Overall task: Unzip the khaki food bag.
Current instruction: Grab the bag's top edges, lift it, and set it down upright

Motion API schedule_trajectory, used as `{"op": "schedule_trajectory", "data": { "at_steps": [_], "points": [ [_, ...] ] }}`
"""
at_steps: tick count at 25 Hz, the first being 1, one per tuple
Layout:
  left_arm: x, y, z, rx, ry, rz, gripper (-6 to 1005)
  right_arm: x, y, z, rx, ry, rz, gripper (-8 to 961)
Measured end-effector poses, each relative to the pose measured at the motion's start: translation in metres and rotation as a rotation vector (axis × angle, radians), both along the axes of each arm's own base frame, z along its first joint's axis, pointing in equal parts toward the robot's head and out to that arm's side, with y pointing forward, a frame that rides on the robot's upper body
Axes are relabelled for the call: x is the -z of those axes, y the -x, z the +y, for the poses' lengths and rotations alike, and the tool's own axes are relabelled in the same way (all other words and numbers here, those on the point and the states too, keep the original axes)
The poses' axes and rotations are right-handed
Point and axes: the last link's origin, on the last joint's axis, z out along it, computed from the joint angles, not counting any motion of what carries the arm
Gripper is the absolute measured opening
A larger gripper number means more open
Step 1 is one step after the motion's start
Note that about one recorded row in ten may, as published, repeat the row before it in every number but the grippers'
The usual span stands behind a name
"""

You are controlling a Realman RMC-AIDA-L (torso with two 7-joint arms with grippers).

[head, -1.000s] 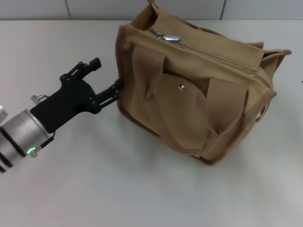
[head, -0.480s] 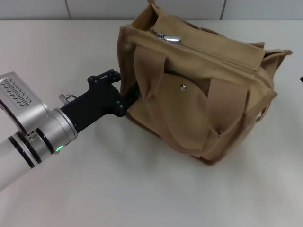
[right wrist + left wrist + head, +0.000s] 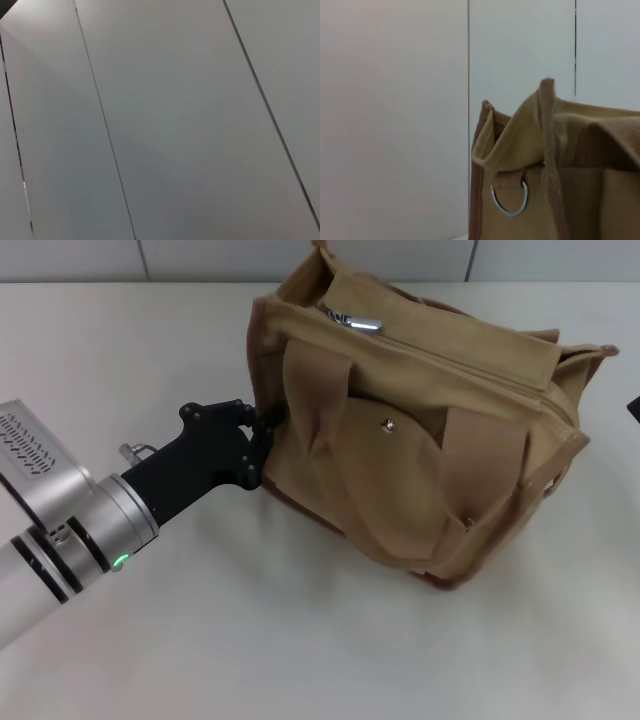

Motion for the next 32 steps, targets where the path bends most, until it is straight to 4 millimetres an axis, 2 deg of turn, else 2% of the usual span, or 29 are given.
{"op": "schedule_trajectory", "data": {
  "at_steps": [7,11,14,18,19,21,23,24,25,28,29,32],
  "points": [
    [-0.011,0.002,-0.007,0.01,-0.044,-0.054,48,0.002,0.0,0.001,0.013,0.001,0.006,774],
    [-0.024,0.005,-0.009,0.02,-0.1,-0.087,48,0.002,0.0,0.002,0.016,-0.003,0.011,773],
    [-0.053,0.008,-0.012,0.047,-0.22,-0.165,48,0.002,0.0,0.003,0.016,-0.002,0.011,772],
    [-0.076,-0.001,-0.021,0.176,-0.278,-0.231,49,0.003,0.002,0.006,0.012,0.0,0.016,771],
    [-0.075,-0.008,-0.027,0.243,-0.261,-0.23,49,0.005,0.003,0.007,0.013,0.003,0.022,771],
    [-0.071,-0.011,-0.029,0.269,-0.245,-0.22,49,0.005,0.003,0.007,0.014,0.006,0.023,770],
    [-0.057,-0.015,-0.034,0.302,-0.203,-0.183,49,0.006,0.003,0.007,0.015,0.007,0.019,770],
    [-0.04,-0.018,-0.039,0.308,-0.184,-0.147,49,0.007,0.004,0.008,0.012,0.006,0.013,770],
    [-0.04,-0.018,-0.039,0.308,-0.184,-0.147,49,0.008,0.005,0.008,0.004,0.008,0.001,770],
    [-0.024,-0.022,-0.048,0.312,-0.204,-0.108,51,0.014,0.009,0.008,-0.041,0.019,-0.056,769],
    [-0.02,-0.023,-0.052,0.316,-0.22,-0.1,51,0.022,0.015,0.008,-0.102,0.029,-0.118,769],
    [-0.019,-0.024,-0.055,0.32,-0.226,-0.104,53,0.031,0.023,0.007,-0.164,0.049,-0.164,768]
  ]
}}
